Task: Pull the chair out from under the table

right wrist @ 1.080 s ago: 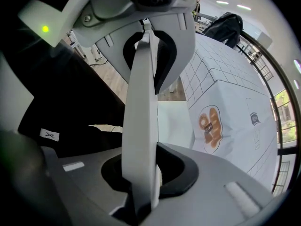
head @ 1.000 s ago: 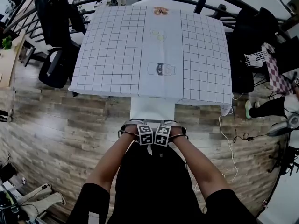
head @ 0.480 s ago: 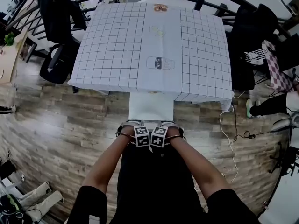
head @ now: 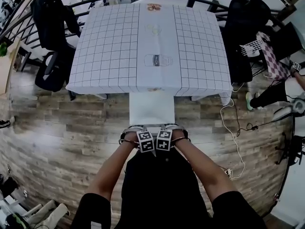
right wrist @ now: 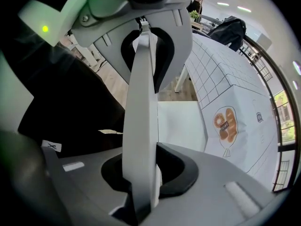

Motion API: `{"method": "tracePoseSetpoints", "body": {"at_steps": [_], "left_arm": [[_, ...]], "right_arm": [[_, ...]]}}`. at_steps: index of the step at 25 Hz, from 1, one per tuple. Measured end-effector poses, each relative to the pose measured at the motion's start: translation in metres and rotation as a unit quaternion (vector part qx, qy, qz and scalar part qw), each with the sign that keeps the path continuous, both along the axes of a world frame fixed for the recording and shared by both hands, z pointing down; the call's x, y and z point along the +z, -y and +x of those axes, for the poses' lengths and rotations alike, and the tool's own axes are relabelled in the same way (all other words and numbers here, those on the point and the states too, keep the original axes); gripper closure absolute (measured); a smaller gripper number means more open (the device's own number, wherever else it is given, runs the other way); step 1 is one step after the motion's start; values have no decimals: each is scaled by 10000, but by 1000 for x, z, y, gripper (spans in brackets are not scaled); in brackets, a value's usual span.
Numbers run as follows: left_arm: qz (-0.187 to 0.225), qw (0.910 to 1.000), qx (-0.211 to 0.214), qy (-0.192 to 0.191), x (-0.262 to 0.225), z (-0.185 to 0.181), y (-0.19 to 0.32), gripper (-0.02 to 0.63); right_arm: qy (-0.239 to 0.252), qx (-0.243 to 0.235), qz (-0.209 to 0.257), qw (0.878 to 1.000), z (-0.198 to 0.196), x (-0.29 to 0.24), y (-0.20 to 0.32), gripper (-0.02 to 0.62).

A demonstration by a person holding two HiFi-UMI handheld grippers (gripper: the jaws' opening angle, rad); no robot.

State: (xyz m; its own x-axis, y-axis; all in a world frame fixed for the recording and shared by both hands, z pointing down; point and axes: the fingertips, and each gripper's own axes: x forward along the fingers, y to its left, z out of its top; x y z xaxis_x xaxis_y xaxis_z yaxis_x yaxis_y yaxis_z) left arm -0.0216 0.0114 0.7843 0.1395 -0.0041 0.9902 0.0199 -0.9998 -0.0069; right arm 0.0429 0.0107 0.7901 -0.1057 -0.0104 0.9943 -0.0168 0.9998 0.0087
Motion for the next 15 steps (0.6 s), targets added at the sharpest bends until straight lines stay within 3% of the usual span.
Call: {"method": "tracePoseSetpoints", "body": {"at_steps": [2, 7, 15], "left_arm": [[1, 10000, 62, 24, 10, -4, -8, 526], [45, 9999, 119, -6, 21, -7, -83, 526], [-49, 9999, 64, -128, 10, -7, -109, 526]], "right_arm": [[35, 68, -10, 10000, -4, 10, -8, 525], [-28, 135, 101, 9999, -6, 21, -83, 525], [-169, 110, 102, 9997, -7, 11, -107, 525]]}}
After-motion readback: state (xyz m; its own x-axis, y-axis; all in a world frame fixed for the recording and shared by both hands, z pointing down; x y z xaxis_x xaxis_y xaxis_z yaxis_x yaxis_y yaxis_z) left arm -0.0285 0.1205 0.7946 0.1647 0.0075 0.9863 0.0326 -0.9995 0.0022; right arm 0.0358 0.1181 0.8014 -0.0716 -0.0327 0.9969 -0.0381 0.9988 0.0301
